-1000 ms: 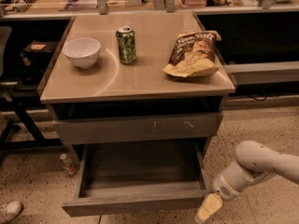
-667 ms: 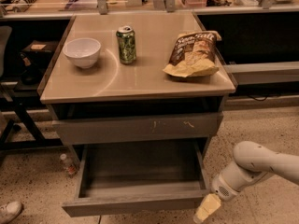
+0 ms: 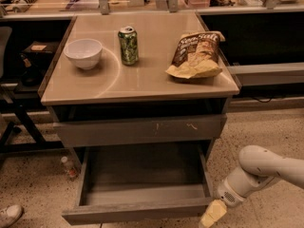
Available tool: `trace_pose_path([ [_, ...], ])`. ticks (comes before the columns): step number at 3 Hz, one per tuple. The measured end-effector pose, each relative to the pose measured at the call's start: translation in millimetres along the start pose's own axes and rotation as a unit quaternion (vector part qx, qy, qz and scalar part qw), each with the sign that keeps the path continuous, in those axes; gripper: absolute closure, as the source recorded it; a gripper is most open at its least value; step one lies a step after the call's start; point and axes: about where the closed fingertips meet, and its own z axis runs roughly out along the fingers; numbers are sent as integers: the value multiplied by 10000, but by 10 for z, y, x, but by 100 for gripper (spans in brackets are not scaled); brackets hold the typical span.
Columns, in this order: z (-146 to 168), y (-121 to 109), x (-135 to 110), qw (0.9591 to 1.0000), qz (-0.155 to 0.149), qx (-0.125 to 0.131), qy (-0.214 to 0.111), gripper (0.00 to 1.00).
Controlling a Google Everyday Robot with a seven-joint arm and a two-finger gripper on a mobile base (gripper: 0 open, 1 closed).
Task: Open middle drawer
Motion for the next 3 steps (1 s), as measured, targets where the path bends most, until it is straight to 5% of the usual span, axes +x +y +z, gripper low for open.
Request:
trace_pose_path([
  [3,-180,365,713,9988,484,100,70,0],
])
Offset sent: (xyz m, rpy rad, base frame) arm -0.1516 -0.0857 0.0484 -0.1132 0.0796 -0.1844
